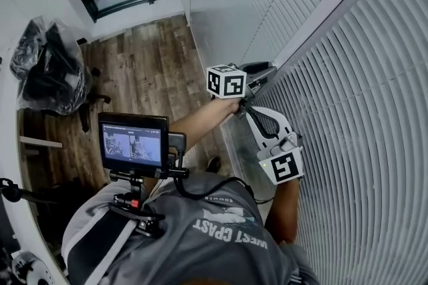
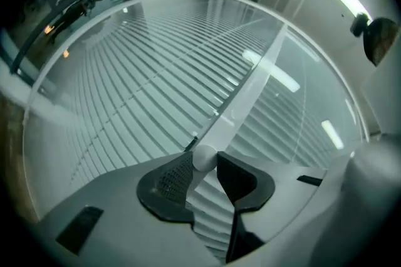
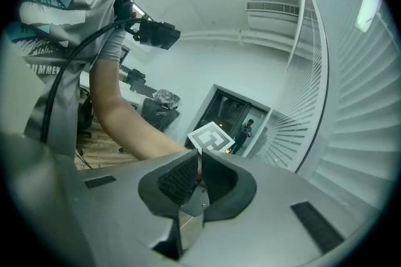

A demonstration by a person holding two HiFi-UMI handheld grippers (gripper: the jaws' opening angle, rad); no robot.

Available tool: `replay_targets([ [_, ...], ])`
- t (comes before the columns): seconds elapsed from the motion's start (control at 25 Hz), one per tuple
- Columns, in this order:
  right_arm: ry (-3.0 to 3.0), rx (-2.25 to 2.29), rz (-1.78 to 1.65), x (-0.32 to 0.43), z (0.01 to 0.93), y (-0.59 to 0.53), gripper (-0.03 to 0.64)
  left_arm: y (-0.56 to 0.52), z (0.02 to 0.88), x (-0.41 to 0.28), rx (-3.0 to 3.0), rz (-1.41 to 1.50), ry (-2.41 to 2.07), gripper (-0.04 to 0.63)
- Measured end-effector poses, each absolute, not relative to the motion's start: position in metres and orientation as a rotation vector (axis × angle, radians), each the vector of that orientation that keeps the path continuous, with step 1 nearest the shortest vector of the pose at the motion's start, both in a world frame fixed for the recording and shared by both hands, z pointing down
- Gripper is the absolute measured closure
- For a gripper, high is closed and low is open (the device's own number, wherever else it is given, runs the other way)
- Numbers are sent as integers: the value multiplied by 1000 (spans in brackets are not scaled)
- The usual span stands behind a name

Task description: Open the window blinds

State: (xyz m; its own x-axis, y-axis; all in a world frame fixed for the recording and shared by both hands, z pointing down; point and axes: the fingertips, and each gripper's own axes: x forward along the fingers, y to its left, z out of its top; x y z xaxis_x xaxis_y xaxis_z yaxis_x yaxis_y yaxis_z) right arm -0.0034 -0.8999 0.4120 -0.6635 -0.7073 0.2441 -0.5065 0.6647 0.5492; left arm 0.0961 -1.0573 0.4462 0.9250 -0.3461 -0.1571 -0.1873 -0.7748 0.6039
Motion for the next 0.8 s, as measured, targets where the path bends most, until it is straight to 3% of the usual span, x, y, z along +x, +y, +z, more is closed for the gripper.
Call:
replay_targets([
  [0.2,-2438,949,-615,-2,414,-901,614,-1052,445,101,3070,45,-661,468],
  [0.44,-2281,804,-452,11,473,-889,614,-1048,451,105,3744,867,-1147,469],
  [0.6,-2386,766,-398,-1,475,-873,614,-1048,452,104,3677,690,-1087,468],
  [0.8,-2394,822,-450,8,454,-877,614,-1053,447,94,2839,-165,-516,465],
])
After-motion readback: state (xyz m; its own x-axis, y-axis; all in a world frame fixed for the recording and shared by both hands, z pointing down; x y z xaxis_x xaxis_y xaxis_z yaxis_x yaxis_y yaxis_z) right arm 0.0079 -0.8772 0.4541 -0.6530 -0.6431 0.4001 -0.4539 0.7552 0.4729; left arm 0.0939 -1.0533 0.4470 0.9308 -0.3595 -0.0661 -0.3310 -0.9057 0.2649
